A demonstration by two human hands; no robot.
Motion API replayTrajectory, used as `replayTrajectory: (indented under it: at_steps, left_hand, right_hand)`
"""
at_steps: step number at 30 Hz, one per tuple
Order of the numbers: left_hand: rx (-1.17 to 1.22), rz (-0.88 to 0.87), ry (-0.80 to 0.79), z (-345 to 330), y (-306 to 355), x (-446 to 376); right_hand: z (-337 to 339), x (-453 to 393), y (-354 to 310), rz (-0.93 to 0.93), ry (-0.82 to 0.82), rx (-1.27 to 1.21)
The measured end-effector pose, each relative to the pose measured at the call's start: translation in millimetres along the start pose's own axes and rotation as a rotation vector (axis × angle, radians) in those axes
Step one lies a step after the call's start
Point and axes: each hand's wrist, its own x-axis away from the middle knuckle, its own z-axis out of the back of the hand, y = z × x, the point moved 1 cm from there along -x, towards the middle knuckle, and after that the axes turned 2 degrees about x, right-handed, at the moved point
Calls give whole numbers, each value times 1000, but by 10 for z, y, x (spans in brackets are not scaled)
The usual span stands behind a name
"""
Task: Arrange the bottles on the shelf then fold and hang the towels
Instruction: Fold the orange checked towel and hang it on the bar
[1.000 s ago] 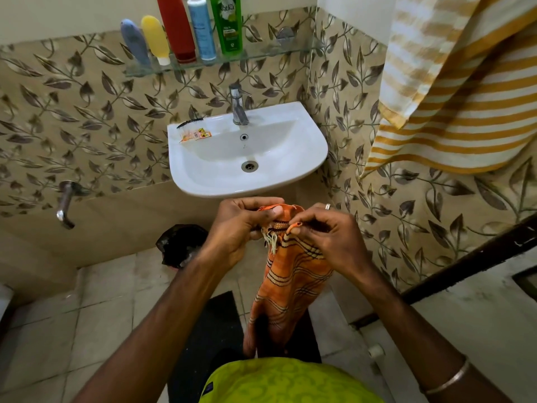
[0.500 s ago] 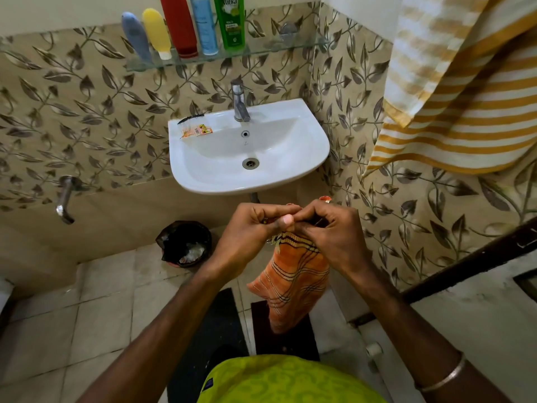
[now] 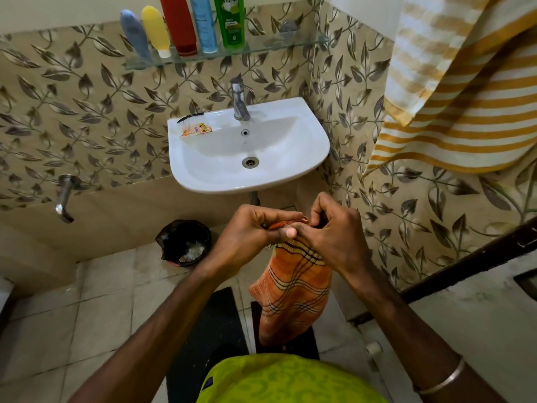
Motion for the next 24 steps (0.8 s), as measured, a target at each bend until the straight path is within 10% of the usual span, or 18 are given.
replayTrajectory:
  at_steps: [11,24]
  left_hand:
    - [-126,-140,-24,89,159,12]
    - [-71,-184,150,432,370,140]
  right_hand:
    - [48,-27,44,-206,-303,-501]
    - [209,128,642,-221,-670,155]
